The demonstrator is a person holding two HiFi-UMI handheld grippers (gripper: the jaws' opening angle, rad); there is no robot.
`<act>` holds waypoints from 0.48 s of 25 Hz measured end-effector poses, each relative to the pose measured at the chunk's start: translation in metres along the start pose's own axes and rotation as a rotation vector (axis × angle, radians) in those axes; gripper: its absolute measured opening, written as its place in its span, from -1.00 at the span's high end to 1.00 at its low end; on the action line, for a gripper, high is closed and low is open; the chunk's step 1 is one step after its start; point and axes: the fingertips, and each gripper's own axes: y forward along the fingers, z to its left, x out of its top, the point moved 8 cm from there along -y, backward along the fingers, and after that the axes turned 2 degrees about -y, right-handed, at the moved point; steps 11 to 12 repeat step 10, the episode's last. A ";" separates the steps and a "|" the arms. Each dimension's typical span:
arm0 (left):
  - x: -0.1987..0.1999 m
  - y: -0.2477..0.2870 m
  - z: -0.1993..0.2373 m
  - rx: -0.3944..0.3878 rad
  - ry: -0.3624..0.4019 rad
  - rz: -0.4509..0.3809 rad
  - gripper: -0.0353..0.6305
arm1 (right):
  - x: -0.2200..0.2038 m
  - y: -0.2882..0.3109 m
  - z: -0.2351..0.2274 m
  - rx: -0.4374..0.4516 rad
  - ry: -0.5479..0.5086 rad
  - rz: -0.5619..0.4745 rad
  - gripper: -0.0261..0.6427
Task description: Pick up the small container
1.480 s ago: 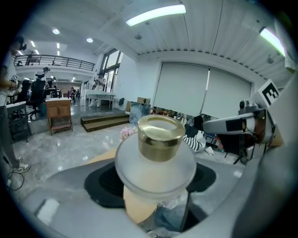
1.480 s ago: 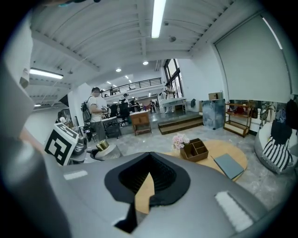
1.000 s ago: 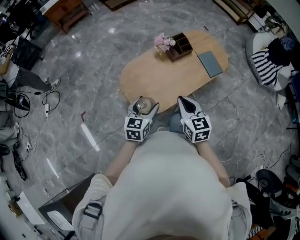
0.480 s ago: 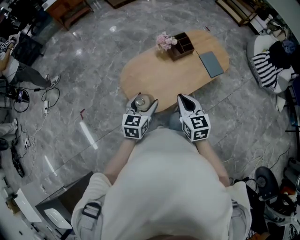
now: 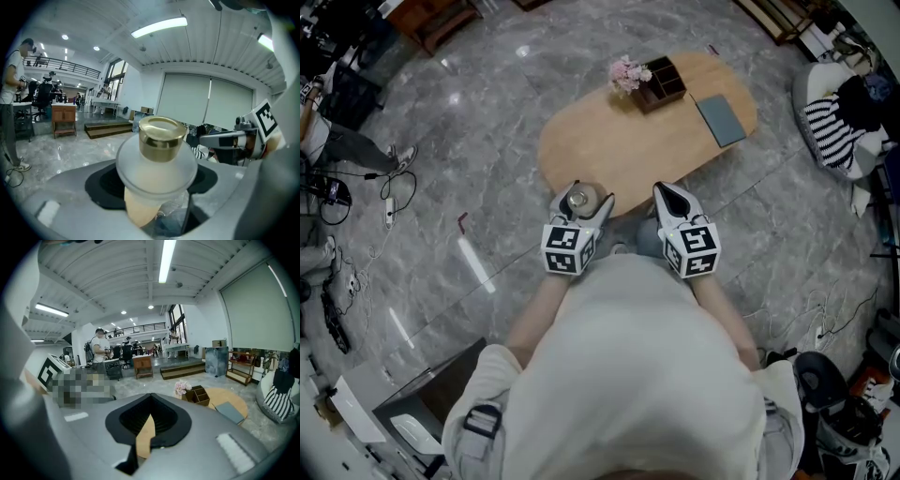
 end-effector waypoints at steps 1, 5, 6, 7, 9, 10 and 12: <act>0.000 0.000 -0.001 -0.002 0.001 0.001 -0.17 | 0.000 -0.001 0.000 -0.002 0.002 0.000 0.93; -0.002 0.001 -0.004 -0.007 0.004 0.011 -0.17 | -0.001 -0.005 -0.001 -0.010 0.006 0.000 0.93; -0.003 0.001 -0.004 -0.008 0.004 0.012 -0.17 | -0.002 -0.006 -0.001 -0.011 0.007 0.000 0.93; -0.004 0.001 -0.004 -0.009 0.003 0.011 -0.17 | -0.003 -0.006 -0.001 -0.012 0.007 0.000 0.93; -0.005 0.002 -0.004 -0.012 0.003 0.010 -0.17 | -0.005 -0.006 -0.002 -0.013 0.009 0.000 0.93; -0.005 0.003 -0.004 -0.013 0.002 0.009 -0.17 | -0.006 -0.005 -0.002 -0.014 0.010 0.001 0.93; -0.005 0.003 -0.004 -0.013 0.002 0.009 -0.17 | -0.006 -0.005 -0.002 -0.014 0.010 0.001 0.93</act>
